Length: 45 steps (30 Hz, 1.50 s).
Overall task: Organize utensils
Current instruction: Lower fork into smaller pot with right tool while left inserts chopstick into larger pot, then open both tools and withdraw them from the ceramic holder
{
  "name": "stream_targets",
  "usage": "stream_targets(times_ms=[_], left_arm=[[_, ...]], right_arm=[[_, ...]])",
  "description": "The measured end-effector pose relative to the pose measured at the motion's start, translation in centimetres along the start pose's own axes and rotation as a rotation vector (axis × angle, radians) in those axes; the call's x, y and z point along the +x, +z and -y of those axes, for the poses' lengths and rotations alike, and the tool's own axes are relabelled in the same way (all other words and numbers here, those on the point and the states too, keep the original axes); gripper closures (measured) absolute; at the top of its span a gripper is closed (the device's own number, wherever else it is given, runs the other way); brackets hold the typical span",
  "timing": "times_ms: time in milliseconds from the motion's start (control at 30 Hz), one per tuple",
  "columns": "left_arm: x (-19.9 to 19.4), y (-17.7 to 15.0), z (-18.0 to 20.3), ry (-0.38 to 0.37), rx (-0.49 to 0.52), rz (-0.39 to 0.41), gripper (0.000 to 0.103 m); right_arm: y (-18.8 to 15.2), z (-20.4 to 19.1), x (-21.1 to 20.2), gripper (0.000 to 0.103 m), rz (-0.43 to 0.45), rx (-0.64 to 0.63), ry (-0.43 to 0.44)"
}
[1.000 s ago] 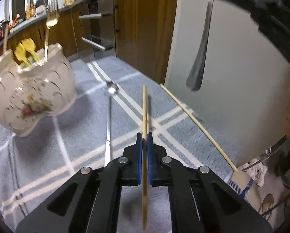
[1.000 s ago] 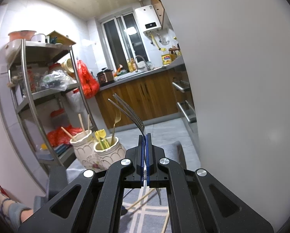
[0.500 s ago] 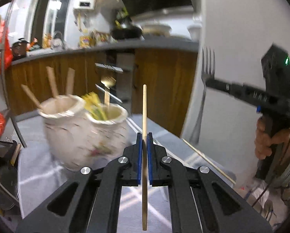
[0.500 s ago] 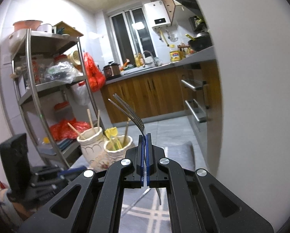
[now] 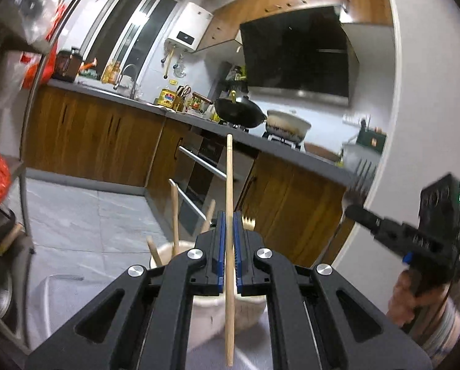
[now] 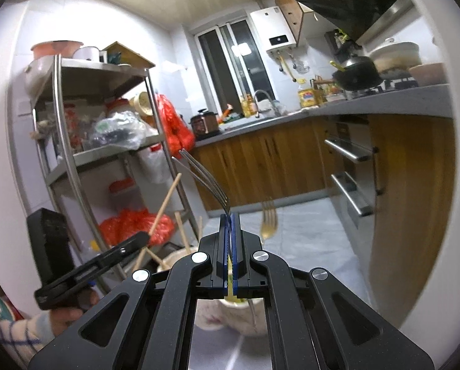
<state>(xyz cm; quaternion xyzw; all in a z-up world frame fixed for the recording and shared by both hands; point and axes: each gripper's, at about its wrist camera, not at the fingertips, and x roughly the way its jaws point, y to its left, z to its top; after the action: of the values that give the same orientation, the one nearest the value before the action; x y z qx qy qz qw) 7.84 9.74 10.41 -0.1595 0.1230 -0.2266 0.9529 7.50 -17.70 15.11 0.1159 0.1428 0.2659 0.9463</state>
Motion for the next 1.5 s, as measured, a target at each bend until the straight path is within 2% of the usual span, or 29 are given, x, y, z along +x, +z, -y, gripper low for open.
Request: stream_targets(times_ms=[167, 400, 633, 800, 1000, 1200, 1367, 1433, 1500], left_arm=[[2.3, 0.7, -1.3, -0.027, -0.047, 0.012, 0.099], [5.0, 0.8, -0.6, 0.015, 0.006, 0.030, 0.099], [6.1, -0.6, 1.8, 0.104, 0.172, 0.063, 0.099], [5.6, -2.1, 3.3, 0.117, 0.284, 0.057, 0.099], [4.5, -3.2, 3.7, 0.139, 0.356, 0.010, 0.099], [4.6, -3.9, 3.0, 0.164, 0.336, -0.123, 0.098], [4.2, -3.9, 2.7, 0.185, 0.313, -0.148, 0.098], [4.4, -3.8, 2.7, 0.195, 0.315, -0.167, 0.096], [4.5, -3.7, 2.8, 0.205, 0.319, -0.178, 0.083]], right_arm=[[0.4, 0.1, 2.3, 0.101, 0.007, 0.012, -0.009], [0.0, 0.6, 4.3, 0.101, 0.014, 0.019, -0.030], [-0.7, 0.8, 5.8, 0.101, 0.010, 0.020, -0.041], [-1.9, 1.2, 6.7, 0.101, -0.033, 0.035, -0.039], [-3.3, 2.7, 6.9, 0.101, -0.078, 0.106, -0.039], [-4.3, 3.3, 7.3, 0.101, -0.133, 0.151, -0.054], [-4.7, 3.4, 7.8, 0.100, -0.162, 0.170, -0.072], [-4.9, 3.5, 8.0, 0.100, -0.173, 0.177, -0.084], [-5.0, 3.6, 8.1, 0.100, -0.186, 0.184, -0.095]])
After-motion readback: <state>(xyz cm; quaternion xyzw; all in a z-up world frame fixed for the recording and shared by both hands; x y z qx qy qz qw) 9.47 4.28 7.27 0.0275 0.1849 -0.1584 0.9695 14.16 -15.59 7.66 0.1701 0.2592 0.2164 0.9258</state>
